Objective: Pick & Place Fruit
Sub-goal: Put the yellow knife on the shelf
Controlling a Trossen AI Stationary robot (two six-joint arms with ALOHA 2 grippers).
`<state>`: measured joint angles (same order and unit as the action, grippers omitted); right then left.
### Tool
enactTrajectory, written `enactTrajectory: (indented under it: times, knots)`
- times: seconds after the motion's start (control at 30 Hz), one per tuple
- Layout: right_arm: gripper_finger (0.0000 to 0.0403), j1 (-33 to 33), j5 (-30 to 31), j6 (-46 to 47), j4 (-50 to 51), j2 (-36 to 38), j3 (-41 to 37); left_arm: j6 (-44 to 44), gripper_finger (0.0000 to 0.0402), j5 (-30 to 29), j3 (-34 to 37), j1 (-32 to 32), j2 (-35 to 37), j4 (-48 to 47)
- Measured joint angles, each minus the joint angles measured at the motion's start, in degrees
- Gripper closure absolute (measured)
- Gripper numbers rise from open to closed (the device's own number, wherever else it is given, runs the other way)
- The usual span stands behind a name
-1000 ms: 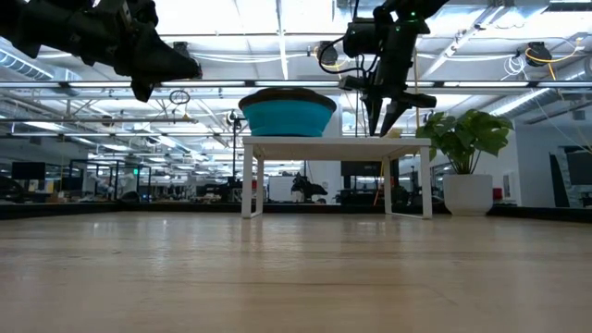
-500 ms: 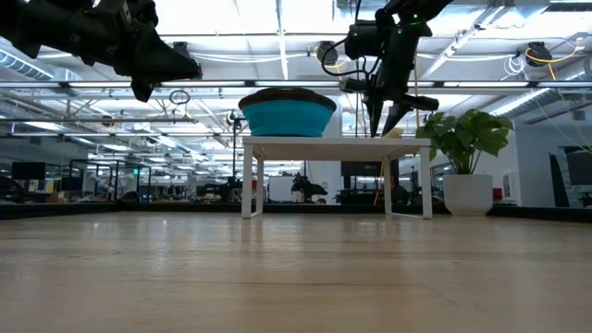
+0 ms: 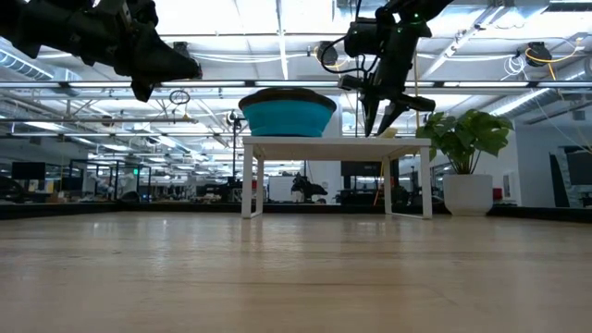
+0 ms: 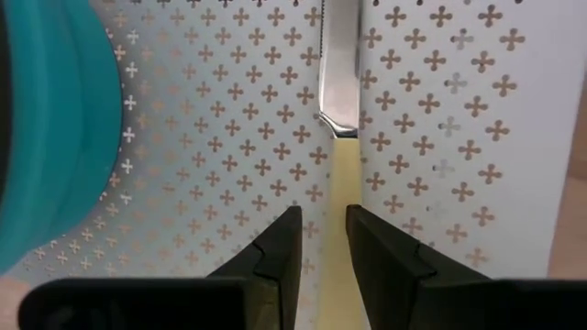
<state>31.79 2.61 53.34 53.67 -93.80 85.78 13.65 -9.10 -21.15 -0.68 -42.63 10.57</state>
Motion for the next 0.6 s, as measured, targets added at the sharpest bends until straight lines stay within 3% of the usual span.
enactTrajectory:
  times: [0.6]
  knots:
    - [0.0316,-1.0,1.8,-0.4,5.3,3.3,0.0,-0.5,0.0376,0.0,0.0,0.0,0.0,0.0]
